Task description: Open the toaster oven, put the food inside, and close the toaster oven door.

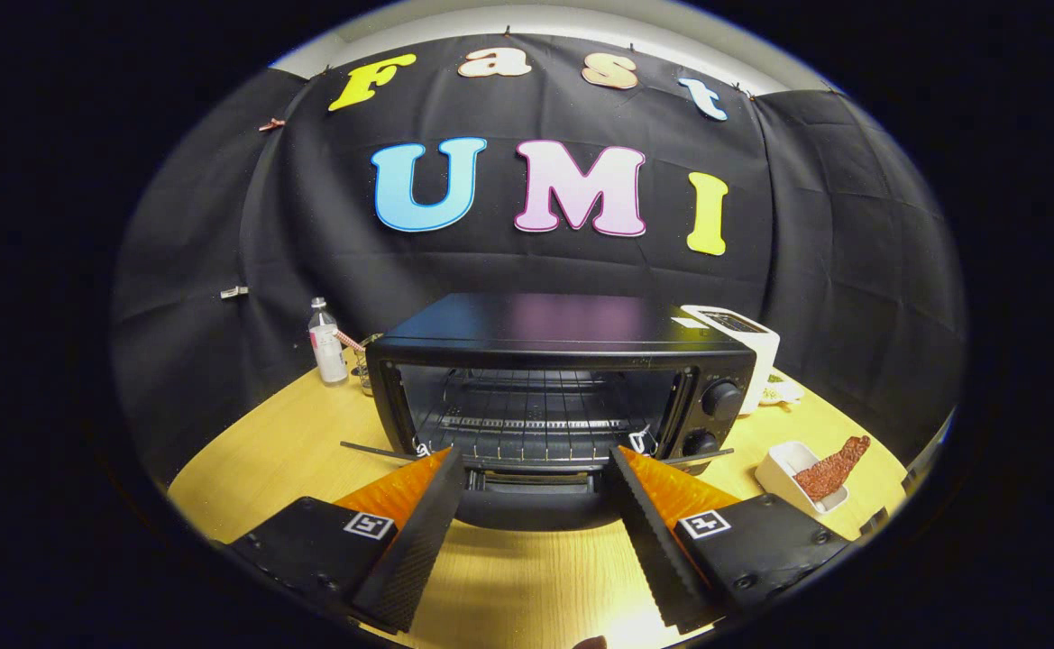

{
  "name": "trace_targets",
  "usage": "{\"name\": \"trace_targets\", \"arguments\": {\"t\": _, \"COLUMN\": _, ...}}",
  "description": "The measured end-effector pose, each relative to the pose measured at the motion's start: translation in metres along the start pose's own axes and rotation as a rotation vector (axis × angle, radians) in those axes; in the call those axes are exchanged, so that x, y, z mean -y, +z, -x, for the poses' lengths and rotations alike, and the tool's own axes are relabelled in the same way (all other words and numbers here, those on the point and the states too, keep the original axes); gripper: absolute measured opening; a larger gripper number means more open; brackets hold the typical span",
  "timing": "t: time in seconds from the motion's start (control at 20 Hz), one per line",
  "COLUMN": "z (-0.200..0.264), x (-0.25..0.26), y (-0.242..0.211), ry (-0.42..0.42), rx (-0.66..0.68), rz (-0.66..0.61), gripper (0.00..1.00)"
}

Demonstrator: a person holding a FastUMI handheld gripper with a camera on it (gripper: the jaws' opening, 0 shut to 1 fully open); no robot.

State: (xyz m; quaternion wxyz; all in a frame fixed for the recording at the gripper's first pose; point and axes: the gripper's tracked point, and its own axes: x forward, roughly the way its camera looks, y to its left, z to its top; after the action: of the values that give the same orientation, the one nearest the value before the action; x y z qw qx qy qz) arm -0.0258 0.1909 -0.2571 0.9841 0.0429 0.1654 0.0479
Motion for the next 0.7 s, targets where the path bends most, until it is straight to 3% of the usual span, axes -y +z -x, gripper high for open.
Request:
{"name": "trace_targets", "arguments": {"t": 0.35, "z": 0.016, "x": -0.001, "y": -0.034, "ry": -0.003, "rx": -0.050, "rz": 0.028, "gripper": 0.98}}
{"name": "trace_targets", "arguments": {"t": 0.7, "z": 0.024, "x": -0.004, "y": -0.092, "ry": 0.007, "rx": -0.216, "rz": 0.031, "gripper": 0.98}}
